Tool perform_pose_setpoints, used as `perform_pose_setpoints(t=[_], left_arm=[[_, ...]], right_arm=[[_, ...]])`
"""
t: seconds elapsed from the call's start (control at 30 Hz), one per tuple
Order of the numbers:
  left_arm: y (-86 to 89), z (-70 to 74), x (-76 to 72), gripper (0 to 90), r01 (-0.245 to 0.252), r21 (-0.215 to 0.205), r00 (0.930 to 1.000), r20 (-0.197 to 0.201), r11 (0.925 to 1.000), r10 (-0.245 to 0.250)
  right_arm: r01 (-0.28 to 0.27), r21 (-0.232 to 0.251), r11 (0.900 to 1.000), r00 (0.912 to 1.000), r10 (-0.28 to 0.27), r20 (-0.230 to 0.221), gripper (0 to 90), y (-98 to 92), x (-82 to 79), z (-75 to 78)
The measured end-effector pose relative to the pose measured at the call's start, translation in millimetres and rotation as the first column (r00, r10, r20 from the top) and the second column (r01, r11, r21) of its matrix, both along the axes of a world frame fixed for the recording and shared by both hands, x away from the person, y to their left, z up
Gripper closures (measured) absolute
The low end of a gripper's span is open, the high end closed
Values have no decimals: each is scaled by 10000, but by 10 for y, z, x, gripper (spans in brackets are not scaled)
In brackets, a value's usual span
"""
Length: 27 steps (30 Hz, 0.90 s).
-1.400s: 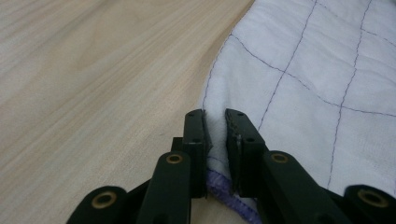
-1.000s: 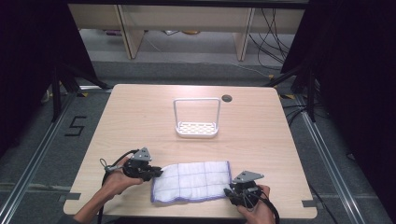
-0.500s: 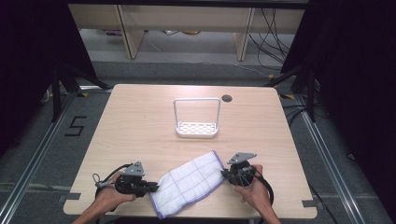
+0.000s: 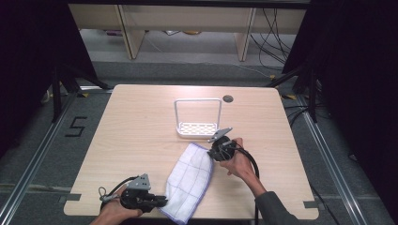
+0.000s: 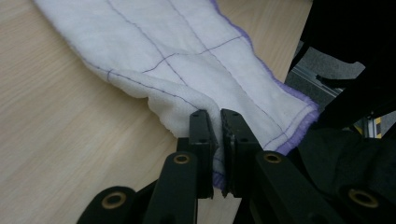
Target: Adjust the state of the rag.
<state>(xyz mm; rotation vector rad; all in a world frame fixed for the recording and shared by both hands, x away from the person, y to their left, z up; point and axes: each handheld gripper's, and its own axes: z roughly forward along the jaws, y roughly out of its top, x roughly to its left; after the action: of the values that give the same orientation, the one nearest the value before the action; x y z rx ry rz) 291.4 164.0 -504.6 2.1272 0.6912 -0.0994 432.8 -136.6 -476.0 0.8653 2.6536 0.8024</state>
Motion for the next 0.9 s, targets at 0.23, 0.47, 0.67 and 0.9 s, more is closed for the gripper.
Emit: perform_pose_setpoints(t=[0.23,0.47,0.67,0.9], left_arm=[[-171,-46,-43,779,262,-86,9994,-242,9996,-264],[-115,22,-18,556,200,-564,9977,-634,9982,-236],[52,154,196,470,-540,-817,9985,-115,9952,533],[60,241,807,464,-1757,-353,9821,628,9838,1777]], right_arm=[[-441,-217,9988,9984,448,354,817,196,222,-97],[774,698,9946,9966,-791,211,654,100,237,-11],[1700,1442,9748,9841,-1756,268,580,-161,154,187],[2535,1695,9524,9673,-2514,-339,562,-202,199,101]])
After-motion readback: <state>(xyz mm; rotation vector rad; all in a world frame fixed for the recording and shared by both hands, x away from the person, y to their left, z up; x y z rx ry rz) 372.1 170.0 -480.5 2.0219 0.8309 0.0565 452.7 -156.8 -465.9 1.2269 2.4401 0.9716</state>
